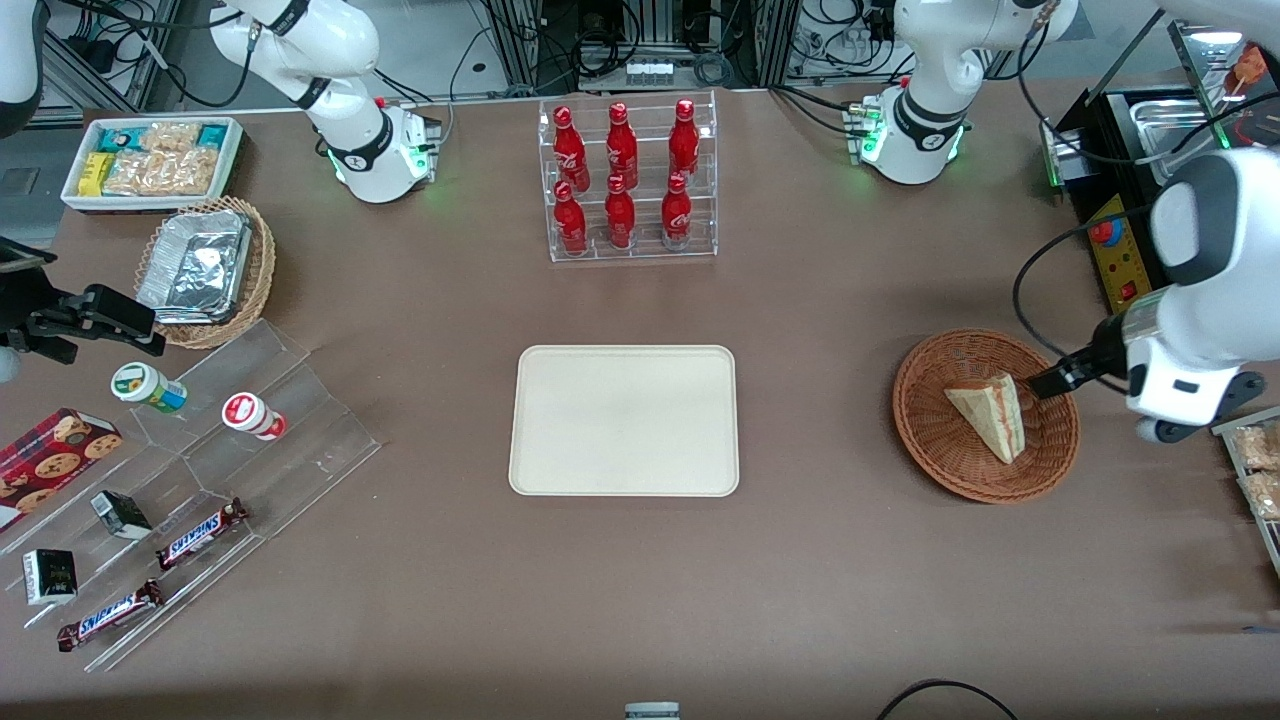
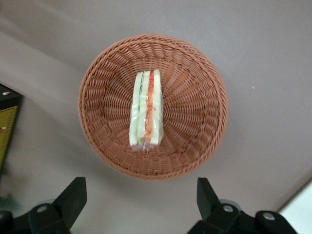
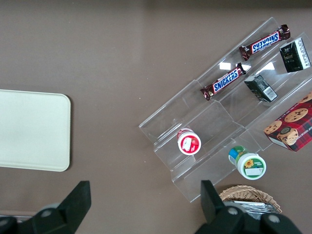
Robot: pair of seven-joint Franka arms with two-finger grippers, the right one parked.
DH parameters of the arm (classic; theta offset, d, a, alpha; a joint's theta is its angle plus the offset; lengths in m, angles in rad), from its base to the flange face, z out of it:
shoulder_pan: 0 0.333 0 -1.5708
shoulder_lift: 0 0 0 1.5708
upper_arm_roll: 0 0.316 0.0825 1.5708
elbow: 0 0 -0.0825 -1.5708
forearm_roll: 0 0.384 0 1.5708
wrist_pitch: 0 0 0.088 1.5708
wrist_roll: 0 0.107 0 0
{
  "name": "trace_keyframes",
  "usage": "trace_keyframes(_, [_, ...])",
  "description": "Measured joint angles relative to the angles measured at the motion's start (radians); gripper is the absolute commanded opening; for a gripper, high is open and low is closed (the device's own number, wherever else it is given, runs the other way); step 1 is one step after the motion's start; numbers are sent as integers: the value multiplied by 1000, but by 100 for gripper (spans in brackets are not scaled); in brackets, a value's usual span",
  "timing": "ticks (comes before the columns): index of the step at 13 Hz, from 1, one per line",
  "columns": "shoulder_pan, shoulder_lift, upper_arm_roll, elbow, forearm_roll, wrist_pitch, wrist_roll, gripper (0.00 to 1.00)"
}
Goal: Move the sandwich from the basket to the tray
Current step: 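Move the left gripper over the wrapped sandwich in the wicker basket, then lower the left gripper and close it on the sandwich's wrapped end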
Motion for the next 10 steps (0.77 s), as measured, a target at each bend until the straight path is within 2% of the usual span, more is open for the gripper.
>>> trace_keyframes(5, [0,-6,11,-253,0,319,-40,100])
trace_keyframes(10, [0,-7,11,-380,0,496,-60,100])
